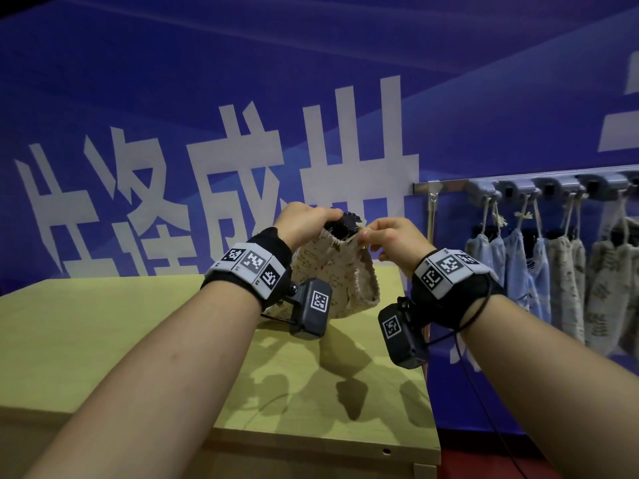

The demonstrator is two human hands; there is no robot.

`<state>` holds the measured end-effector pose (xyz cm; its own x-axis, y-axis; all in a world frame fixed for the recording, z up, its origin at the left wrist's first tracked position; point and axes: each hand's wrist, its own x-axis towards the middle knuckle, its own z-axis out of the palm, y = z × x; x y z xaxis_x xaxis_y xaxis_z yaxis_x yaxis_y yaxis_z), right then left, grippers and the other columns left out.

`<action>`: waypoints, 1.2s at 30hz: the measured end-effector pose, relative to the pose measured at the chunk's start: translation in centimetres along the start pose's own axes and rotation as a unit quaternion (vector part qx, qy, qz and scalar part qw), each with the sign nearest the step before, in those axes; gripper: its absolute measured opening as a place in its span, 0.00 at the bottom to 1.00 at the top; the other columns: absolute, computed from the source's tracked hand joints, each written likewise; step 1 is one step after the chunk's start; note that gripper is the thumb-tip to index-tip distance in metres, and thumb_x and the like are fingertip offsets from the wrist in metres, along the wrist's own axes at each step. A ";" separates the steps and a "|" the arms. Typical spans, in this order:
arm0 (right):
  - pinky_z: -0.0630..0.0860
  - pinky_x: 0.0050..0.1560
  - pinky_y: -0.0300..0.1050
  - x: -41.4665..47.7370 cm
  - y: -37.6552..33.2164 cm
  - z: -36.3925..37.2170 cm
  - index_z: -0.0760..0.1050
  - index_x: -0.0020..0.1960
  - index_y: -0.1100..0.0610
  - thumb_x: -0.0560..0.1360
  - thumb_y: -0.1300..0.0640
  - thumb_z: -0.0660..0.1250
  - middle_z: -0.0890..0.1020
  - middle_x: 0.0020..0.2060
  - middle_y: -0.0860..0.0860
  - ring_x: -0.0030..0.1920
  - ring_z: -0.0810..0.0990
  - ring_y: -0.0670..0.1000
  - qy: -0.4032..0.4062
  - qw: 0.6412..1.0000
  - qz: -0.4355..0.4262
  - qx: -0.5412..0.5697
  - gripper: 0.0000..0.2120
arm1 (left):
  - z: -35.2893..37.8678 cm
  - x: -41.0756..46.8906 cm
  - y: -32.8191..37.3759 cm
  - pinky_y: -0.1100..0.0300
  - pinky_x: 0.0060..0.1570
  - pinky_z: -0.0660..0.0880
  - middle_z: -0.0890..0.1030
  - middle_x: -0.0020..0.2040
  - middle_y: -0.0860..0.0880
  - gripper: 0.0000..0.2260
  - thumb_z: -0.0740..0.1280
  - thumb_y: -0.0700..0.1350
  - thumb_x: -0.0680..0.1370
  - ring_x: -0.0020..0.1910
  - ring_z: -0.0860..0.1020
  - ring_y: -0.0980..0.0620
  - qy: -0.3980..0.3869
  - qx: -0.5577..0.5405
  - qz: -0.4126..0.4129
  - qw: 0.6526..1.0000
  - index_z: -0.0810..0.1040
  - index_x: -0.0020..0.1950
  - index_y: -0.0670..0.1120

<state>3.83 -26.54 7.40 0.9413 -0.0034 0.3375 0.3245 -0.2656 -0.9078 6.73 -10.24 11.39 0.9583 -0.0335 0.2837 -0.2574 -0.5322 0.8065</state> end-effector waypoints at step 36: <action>0.72 0.36 0.40 0.0 -4.1 0.4 0.70 0.39 0.61 0.80 0.64 0.59 0.71 0.31 0.55 0.30 0.71 0.50 0.078 0.955 -0.025 0.286 0.10 | 1.7 -1.5 -1.1 0.62 0.45 0.73 0.79 0.45 0.51 0.05 0.63 0.48 0.82 0.44 0.78 0.54 -0.085 -0.031 0.176 0.980 0.74 0.47 0.49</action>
<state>2.52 -25.10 11.08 0.9125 -0.1599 0.3765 0.4083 0.3004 -0.8620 5.77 -11.05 9.19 0.8139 -0.3497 0.4640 -0.5782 -0.4098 0.7055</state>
